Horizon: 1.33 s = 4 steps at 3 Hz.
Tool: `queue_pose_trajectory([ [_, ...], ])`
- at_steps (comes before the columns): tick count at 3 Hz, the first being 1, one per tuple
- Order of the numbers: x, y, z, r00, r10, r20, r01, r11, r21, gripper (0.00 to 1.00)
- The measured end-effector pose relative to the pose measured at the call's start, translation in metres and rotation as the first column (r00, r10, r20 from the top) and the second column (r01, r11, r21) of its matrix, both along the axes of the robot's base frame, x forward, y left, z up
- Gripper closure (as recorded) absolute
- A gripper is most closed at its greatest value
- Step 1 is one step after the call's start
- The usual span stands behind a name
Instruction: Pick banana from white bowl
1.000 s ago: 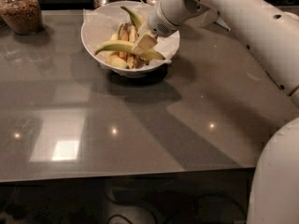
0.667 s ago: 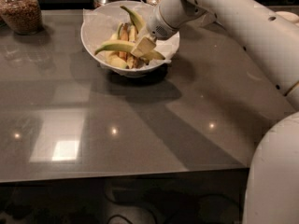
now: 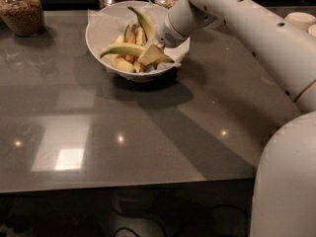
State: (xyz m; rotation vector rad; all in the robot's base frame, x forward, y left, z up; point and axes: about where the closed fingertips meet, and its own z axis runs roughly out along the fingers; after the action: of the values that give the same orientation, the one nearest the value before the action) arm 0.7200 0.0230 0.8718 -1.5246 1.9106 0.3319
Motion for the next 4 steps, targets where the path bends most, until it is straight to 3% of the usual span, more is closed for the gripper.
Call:
queue_pose_trajectory([
  [2, 0.000, 0.002, 0.007, 1.0000, -0.001, 0.008, 0.001, 1.000, 0.008, 0.93],
  [3, -0.003, 0.006, 0.027, 0.9988, 0.004, 0.048, -0.005, 1.000, 0.025, 1.00],
  [4, -0.007, 0.013, 0.062, 0.9928, 0.028, 0.116, -0.032, 0.999, 0.038, 1.00],
])
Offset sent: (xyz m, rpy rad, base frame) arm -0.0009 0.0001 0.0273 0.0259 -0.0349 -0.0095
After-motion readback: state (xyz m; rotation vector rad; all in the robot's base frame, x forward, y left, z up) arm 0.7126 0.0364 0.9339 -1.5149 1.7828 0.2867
